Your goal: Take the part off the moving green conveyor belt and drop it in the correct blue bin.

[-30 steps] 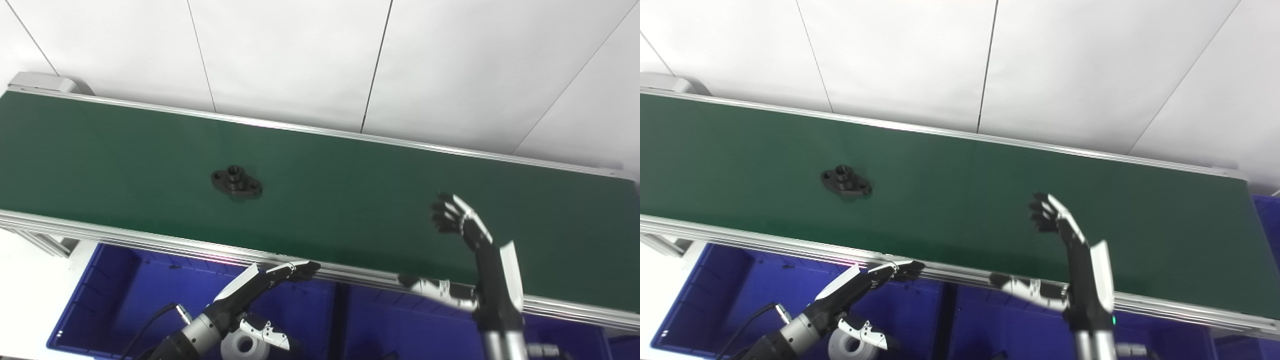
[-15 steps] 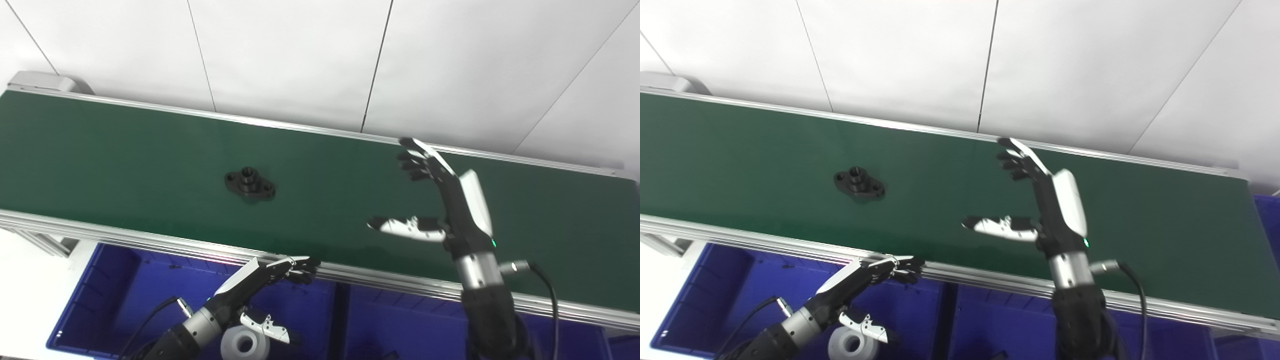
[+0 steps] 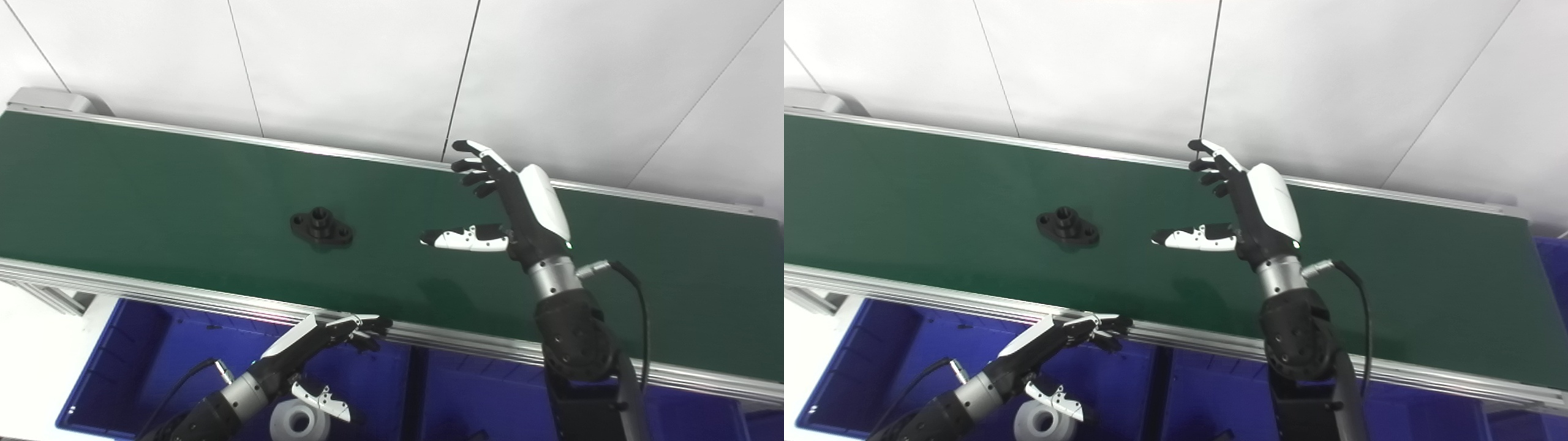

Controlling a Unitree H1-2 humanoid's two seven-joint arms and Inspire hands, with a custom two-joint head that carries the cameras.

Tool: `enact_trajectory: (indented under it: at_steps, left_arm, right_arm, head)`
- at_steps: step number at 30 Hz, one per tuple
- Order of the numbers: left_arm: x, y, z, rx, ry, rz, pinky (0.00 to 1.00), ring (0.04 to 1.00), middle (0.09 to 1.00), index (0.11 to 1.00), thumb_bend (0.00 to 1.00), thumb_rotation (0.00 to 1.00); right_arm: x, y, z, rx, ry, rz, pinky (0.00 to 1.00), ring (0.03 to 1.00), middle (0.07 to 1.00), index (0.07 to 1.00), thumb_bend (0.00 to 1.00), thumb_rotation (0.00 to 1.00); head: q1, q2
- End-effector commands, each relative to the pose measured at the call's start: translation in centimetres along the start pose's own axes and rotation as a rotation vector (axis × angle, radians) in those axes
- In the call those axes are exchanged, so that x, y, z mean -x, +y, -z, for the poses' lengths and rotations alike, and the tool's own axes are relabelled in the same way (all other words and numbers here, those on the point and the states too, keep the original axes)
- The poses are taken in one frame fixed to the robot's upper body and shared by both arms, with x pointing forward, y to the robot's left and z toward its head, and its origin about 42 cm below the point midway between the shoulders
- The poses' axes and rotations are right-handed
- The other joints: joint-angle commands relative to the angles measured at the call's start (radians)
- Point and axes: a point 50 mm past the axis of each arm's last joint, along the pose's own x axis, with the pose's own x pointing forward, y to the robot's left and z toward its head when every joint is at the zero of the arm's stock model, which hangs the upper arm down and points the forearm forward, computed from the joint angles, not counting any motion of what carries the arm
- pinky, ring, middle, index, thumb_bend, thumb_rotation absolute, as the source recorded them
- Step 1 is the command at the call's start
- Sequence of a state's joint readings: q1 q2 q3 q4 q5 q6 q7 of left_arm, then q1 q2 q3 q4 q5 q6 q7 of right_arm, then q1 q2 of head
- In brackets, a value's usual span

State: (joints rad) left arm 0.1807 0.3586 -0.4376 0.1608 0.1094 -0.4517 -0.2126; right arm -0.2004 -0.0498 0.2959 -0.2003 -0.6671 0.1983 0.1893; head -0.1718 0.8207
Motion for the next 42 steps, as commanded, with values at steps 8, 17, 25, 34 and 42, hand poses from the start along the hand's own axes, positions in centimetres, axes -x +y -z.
enact_trajectory:
  at_steps: [8,17,25,34,42]
  left_arm:
    - [-0.5,0.5,-0.4,-0.026,-0.033,0.002,0.82,0.824,0.832,0.845,0.86,0.2]
    - [-0.4,0.2,-0.5,-0.023,-0.034,0.003,0.78,0.792,0.797,0.826,0.87,0.21]
    - [1.1,0.3,-1.0,0.01,-0.041,0.005,0.76,0.783,0.793,0.815,0.88,0.21]
    - [2.4,-0.4,-1.9,0.054,-0.065,0.041,0.77,0.794,0.805,0.806,0.9,0.2]
    - [3.1,-1.3,-2.6,0.035,-0.066,0.082,0.81,0.82,0.813,0.806,0.9,0.24]
  right_arm:
    - [-3.5,2.8,-2.2,0.093,-0.018,-0.092,0.64,0.724,0.754,0.847,0.85,0.37]
    - [-5.1,4.9,-2.6,0.154,-0.03,-0.168,0.65,0.767,0.804,0.848,0.85,0.38]
    - [-6.1,6.4,-2.5,0.191,-0.025,-0.21,0.65,0.765,0.806,0.848,0.84,0.39]
    - [-6.8,7.0,-1.4,0.242,-0.018,-0.24,0.68,0.782,0.816,0.841,0.86,0.37]
    - [-7.2,7.4,-0.4,0.331,-0.016,-0.263,0.66,0.762,0.797,0.816,0.87,0.28]
  head:
    - [-0.004,-0.001]
    - [0.013,0.0]
    - [0.012,0.004]
    - [0.012,0.016]
    - [0.013,0.032]
